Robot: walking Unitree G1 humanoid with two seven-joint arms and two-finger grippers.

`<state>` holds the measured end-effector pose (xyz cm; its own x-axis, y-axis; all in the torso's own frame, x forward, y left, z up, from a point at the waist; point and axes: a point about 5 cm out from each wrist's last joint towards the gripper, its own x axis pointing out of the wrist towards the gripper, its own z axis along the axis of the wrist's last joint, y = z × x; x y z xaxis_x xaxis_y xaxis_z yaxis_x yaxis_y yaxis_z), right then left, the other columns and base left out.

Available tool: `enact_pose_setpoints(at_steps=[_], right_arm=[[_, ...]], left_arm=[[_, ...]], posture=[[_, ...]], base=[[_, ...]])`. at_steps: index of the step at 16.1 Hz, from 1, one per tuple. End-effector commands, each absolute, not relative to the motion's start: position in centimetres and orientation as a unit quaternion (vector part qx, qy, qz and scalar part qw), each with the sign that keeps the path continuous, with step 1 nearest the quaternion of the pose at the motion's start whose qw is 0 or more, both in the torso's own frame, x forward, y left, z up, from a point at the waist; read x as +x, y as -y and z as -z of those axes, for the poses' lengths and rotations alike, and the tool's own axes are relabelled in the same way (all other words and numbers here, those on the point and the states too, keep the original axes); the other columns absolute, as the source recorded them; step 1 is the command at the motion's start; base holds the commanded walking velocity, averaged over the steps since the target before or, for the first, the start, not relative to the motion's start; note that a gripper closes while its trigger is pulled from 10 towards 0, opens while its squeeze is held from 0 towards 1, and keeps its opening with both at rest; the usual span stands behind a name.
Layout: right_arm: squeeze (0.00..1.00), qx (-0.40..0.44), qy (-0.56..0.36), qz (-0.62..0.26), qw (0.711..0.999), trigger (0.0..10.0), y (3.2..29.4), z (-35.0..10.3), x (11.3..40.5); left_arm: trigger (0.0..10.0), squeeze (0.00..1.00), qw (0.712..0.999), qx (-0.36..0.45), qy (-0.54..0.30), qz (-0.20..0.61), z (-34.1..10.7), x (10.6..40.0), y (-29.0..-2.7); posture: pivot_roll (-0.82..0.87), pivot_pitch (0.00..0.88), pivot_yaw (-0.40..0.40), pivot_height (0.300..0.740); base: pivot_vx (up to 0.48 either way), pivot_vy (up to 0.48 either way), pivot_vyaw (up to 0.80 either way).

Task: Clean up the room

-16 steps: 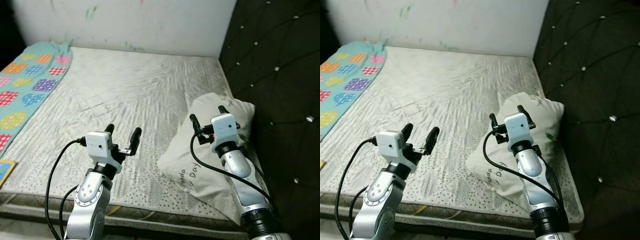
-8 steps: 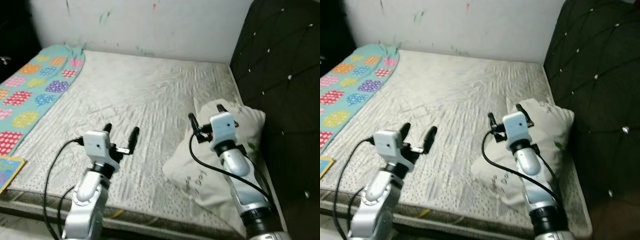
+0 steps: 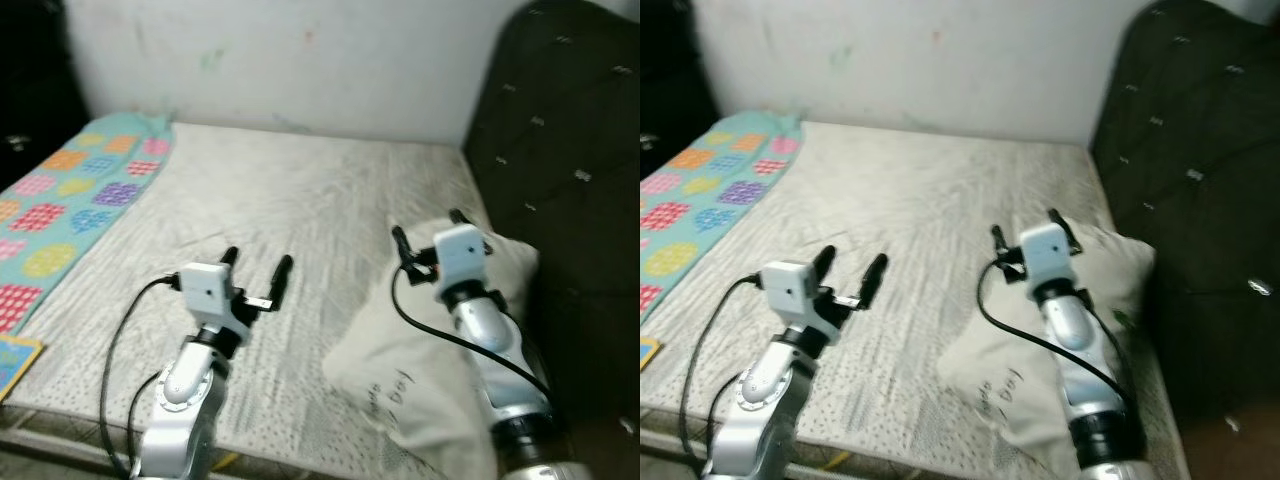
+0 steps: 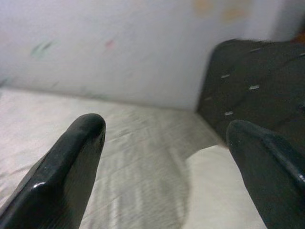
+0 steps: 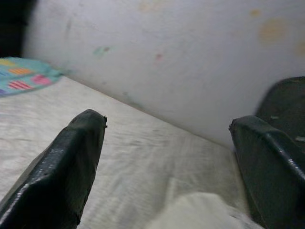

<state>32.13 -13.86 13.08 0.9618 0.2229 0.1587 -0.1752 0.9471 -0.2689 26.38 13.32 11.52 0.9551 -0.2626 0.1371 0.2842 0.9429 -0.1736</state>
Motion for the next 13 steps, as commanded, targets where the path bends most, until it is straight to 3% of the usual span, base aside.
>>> enact_pose_setpoints(at_steps=[1, 6, 9, 13], right_arm=[[0.00, -0.137, 0.100, -0.100, 0.980, 10.0, 14.12, -13.52, 32.32], [0.00, -0.130, 0.093, -0.096, 0.982, 10.0, 14.33, -13.34, 32.32], [0.00, -0.132, 0.095, -0.096, 0.982, 10.0, 14.38, -13.39, 32.33], [0.00, -0.135, 0.098, -0.099, 0.981, 10.0, 14.31, -13.48, 32.35]], left_arm=[[10.0, 0.00, 0.984, -0.102, 0.058, 0.134, -11.79, 26.61, -13.25], [10.0, 0.00, 0.986, -0.104, 0.049, 0.120, -11.51, 26.72, -13.47], [10.0, 0.00, 0.988, -0.114, 0.039, 0.100, -11.35, 26.92, -13.64], [10.0, 0.00, 0.988, -0.107, 0.041, 0.101, -11.45, 26.96, -13.56]], posture=[[-0.04, 0.000, -0.020, 0.740], [-0.03, 0.000, -0.021, 0.740], [-0.04, 0.000, -0.022, 0.740], [-0.04, 0.000, -0.024, 0.740]], base=[[0.000, 0.000, 0.00], [0.000, 0.000, 0.00], [0.000, 0.000, -0.71], [0.000, 0.000, 0.00]])
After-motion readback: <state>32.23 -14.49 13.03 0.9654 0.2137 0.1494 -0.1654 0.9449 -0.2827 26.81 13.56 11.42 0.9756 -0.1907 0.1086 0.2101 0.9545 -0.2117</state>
